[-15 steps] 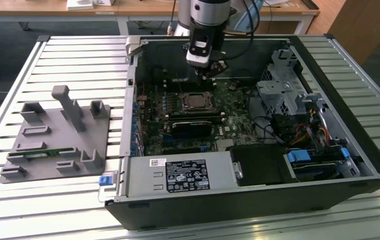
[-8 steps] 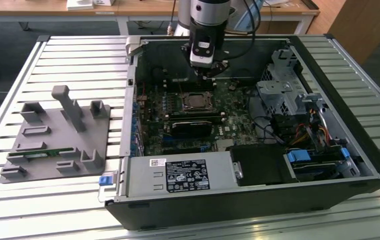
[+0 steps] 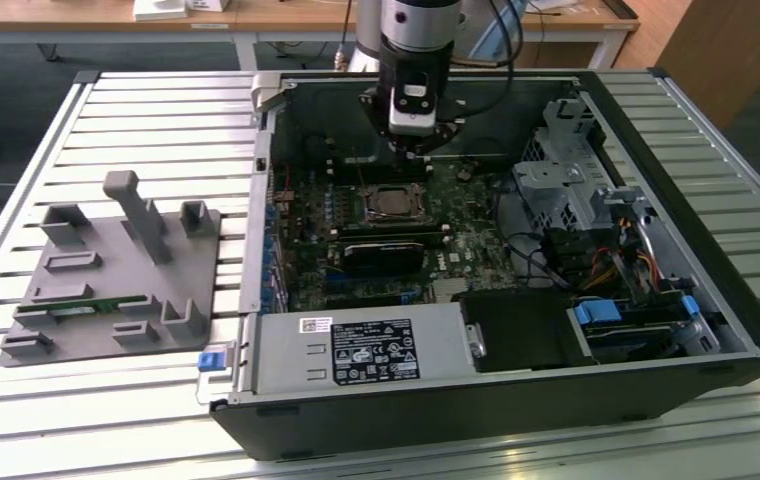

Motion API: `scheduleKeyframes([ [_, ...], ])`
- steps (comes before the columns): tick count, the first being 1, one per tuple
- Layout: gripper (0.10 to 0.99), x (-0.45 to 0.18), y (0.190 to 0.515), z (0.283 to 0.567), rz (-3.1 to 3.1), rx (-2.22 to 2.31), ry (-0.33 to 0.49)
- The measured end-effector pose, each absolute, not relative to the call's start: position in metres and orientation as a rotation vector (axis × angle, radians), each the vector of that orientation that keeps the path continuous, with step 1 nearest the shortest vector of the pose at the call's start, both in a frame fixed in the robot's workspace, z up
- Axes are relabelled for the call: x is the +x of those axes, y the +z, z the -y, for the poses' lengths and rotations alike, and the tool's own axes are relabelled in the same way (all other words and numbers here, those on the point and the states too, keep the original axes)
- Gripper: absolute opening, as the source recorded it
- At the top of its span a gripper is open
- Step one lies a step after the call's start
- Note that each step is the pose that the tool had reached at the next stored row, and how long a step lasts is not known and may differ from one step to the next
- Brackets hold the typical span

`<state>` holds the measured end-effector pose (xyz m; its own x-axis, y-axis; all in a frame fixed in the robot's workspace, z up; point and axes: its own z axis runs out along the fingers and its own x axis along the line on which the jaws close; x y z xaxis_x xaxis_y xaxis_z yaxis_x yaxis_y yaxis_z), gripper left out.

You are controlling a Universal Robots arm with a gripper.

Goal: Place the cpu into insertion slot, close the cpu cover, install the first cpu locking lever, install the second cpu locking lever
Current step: 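Install the first cpu locking lever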

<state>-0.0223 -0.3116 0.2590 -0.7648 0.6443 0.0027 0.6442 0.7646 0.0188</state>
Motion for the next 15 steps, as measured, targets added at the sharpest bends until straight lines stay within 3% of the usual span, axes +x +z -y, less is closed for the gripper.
scheduleKeyframes([
  [15, 0.106, -0.0223, 0.2589, 0.3116, -3.038, 0.791, 0.03],
])
